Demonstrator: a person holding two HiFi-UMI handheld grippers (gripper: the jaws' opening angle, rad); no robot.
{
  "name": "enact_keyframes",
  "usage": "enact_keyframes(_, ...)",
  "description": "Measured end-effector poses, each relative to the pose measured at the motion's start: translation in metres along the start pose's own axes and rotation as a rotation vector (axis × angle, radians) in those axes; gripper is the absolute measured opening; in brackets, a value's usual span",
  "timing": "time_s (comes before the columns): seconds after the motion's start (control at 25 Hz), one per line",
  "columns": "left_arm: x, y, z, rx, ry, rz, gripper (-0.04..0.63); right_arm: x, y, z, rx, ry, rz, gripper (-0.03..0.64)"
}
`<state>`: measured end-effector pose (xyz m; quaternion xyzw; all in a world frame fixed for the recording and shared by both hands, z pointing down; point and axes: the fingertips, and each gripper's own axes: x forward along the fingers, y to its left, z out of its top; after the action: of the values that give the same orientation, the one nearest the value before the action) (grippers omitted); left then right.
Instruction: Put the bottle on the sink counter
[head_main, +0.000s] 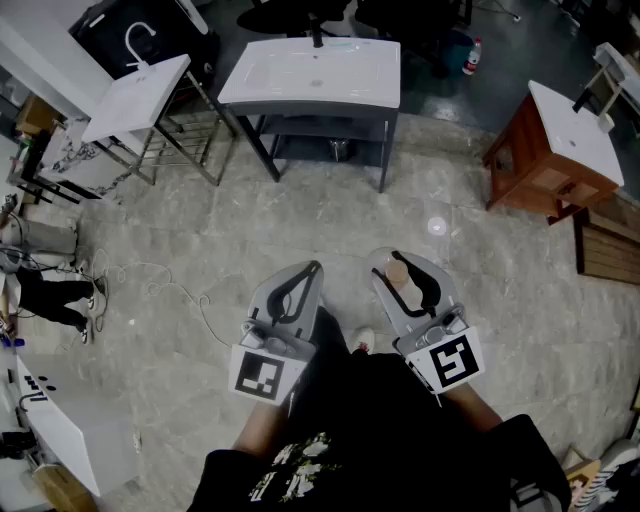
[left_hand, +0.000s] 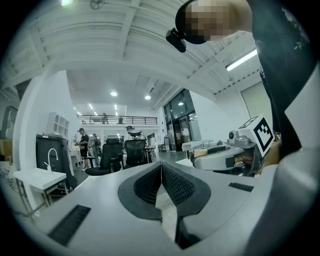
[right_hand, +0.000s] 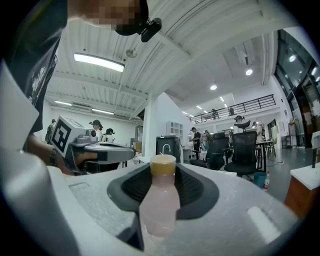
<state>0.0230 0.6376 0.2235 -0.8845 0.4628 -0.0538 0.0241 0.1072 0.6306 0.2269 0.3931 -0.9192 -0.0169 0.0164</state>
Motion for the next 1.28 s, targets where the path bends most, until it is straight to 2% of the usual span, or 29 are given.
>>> enact_keyframes(0.4, -0.014, -0.002, -0.005, -0.003, 0.012, 0.022, 0.017, -0.005, 0.007, 0.0, 0.008, -0.033, 0.018, 0.133)
enact_keyframes(0.76, -0.026, 0.001, -0.013, 0.003, 0.009, 0.047, 0.017, -0.002, 0.022, -0.009, 0.015, -0.02, 0.042, 0.133)
enact_keyframes(1.28, 0.001, 0.07, -0.016, 0.003, 0.007, 0.069, 0.017, 0.062, 0.002, -0.003, -0.012, -0.018, 0.043, 0.133)
